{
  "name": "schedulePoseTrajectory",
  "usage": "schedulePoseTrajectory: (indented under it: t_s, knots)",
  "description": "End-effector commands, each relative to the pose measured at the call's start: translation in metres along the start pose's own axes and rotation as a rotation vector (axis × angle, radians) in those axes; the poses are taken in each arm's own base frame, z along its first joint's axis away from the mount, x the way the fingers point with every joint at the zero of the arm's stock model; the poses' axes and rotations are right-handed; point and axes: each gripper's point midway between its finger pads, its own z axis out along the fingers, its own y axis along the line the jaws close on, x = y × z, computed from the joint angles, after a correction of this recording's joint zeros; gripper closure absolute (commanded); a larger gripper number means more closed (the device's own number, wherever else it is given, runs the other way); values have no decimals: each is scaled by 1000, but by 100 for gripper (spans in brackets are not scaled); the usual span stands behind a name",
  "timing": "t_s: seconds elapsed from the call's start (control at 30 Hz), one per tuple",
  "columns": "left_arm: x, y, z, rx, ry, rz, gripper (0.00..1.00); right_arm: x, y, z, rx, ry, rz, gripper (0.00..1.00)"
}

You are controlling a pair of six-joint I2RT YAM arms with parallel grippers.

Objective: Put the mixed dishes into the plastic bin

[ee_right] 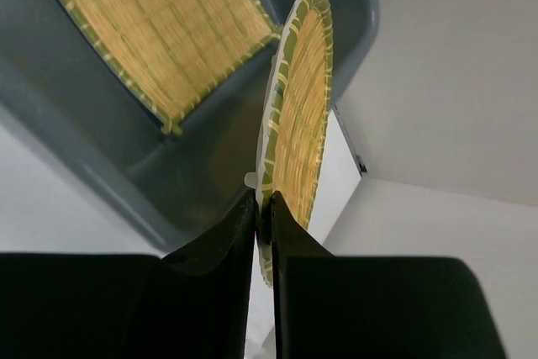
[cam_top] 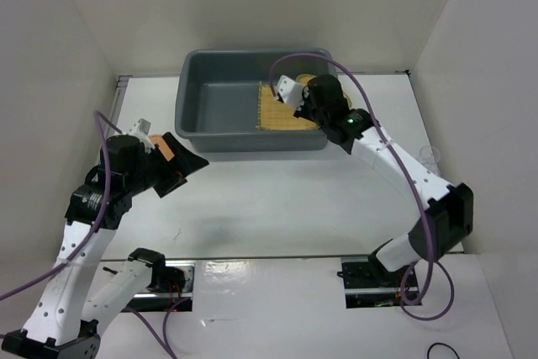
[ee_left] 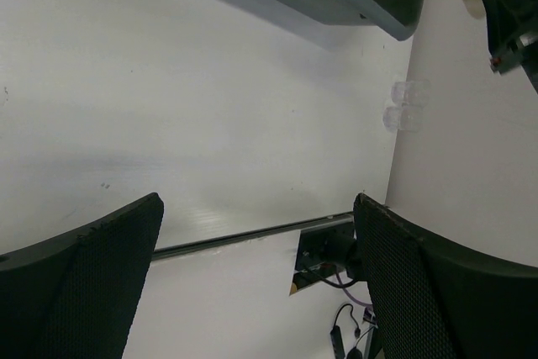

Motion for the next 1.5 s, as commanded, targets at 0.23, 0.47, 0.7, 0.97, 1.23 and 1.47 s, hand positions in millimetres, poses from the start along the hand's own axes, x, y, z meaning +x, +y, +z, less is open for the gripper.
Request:
schedulePoseTrajectory:
  t_s: [0.23,0.47,0.7,0.97,1.23,1.47]
  knots:
    - [18,19,-11,-29,7,-62,0,-69,11,75,52,-162,-80,100]
    - [25,21,-19,-36,24,-75,0,-61,51,138,-8,-109,-115,100]
    - [34,26,-25,-49,44,-111,0,-41,75,193,-12,-35,-104,100]
    - [36,30,-27,-65,43,-123,0,-6,100,233,-19,86,-62,100]
    - [37,41,-18,-99,24,-168,0,8,115,212,-94,104,-40,58]
    - [25,40,-36,14,-163,-232,0,-6,91,163,-53,60,99,7]
